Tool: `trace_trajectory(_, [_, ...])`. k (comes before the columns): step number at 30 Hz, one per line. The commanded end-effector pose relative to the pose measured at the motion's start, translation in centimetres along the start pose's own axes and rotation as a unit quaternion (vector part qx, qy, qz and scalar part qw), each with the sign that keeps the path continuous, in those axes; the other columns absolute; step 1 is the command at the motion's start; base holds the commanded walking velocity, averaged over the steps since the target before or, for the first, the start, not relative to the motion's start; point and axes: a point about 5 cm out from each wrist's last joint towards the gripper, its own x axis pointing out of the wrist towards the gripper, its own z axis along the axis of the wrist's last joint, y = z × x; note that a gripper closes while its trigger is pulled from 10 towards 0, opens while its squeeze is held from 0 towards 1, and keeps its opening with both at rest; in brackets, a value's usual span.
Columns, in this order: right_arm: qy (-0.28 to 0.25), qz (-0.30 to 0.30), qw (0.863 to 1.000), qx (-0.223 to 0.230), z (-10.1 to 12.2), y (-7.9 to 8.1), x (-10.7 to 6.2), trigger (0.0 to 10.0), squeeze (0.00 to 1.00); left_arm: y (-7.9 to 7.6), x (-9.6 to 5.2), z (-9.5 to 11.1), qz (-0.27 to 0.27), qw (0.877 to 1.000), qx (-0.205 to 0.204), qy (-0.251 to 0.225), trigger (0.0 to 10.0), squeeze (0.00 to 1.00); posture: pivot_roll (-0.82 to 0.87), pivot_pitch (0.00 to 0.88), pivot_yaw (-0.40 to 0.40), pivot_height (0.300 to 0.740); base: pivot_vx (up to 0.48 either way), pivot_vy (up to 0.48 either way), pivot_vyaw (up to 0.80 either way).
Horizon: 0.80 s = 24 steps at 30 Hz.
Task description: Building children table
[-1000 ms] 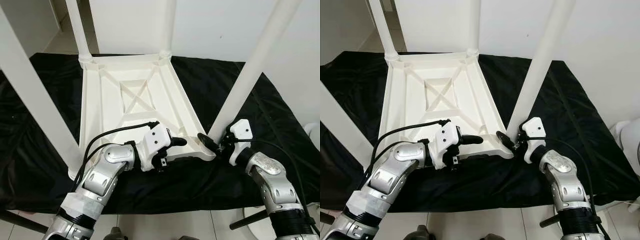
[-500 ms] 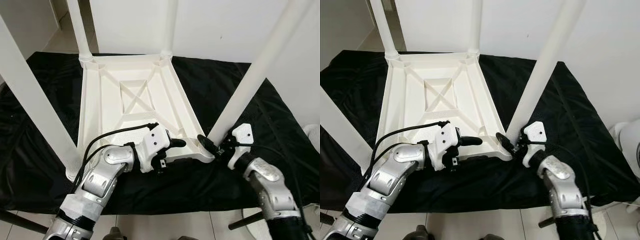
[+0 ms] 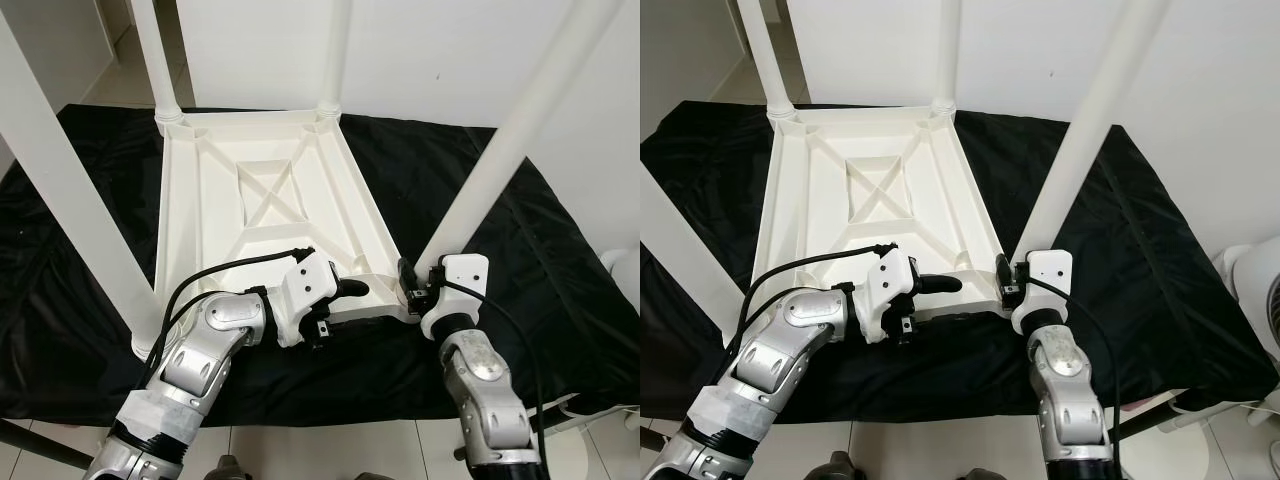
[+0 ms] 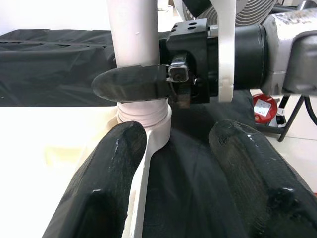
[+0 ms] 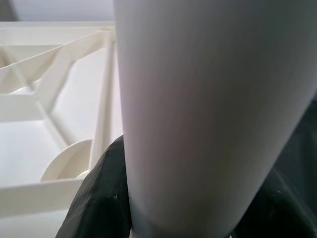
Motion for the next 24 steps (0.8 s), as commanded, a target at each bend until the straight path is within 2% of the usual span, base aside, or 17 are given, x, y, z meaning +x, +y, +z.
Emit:
trace_trajectory(1, [0.031, -0.038, 0.999, 0.003, -1.1, 0.3, -0.4, 10.0, 0.0, 0.2, 0.1, 0.1, 0.013, 1.0, 0.001, 0.003, 10.0, 0.0, 0.01, 0.0, -0.042, 0.74, 0.0, 0.0, 0.0])
trace_trajectory(3, [0.033, -0.058, 0.998, 0.008, -1.1, 0.7, -0.5, 10.0, 0.0, 0.2, 0.1, 0.1, 0.013, 1.0, 0.002, 0.003, 10.0, 0.0, 0.01, 0.0, -0.042, 0.74, 0.0, 0.0, 0.0])
trace_trajectory(4, [0.035, -0.063, 0.997, 0.019, -1.1, 1.3, -0.4, 10.0, 0.0, 0.2, 0.1, 0.1, 0.012, 1.0, 0.002, 0.003, 10.0, 0.0, 0.01, 0.0, -0.042, 0.74, 0.0, 0.0, 0.0])
trace_trajectory(9, [0.023, -0.056, 0.998, 0.022, -0.5, 2.0, -0.4, 10.0, 0.0, 0.1, 0.1, 0.1, 0.01, 1.0, 0.002, 0.002, 10.0, 0.0, 0.01, 0.0, -0.042, 0.74, 0.0, 0.0, 0.0])
trace_trajectory(10, [0.023, -0.063, 0.997, 0.024, -0.4, 1.8, -0.5, 10.0, 0.96, 0.1, 0.2, 0.1, 0.01, 1.0, 0.002, 0.001, 10.0, 0.0, 0.01, 0.0, -0.042, 0.74, 0.0, 0.0, 0.0])
trace_trajectory(12, [0.019, -0.065, 0.997, 0.026, -0.2, 1.7, -0.5, 10.0, 1.0, 0.1, 0.2, 0.1, 0.01, 1.0, 0.002, 0.002, 10.0, 0.0, 0.01, 0.0, -0.043, 0.74, 0.0, 0.0, 0.0])
trace_trajectory(17, [0.002, -0.052, 0.998, 0.034, 0.4, 1.4, -0.7, 10.0, 1.0, 0.2, 0.2, 0.1, 0.012, 1.0, 0.002, 0.002, 10.0, 0.0, 0.01, 0.0, -0.046, 0.74, 0.0, 0.0, 0.0])
trace_trajectory(22, [-0.006, -0.011, 0.999, 0.031, 0.5, 0.1, -1.4, 10.0, 1.0, 0.2, 0.2, 0.1, 0.014, 1.0, 0.001, 0.001, 10.0, 0.0, 0.0, 0.0, -0.05, 0.74, 0.0, 0.0, 0.0])
trace_trajectory(24, [-0.008, 0.03, 0.999, 0.021, 0.4, -0.7, -1.7, 10.0, 0.97, 0.2, 0.2, 0.1, 0.014, 1.0, 0.0, 0.0, 10.0, 0.0, 0.0, 0.0, -0.047, 0.74, 0.0, 0.0, 0.0])
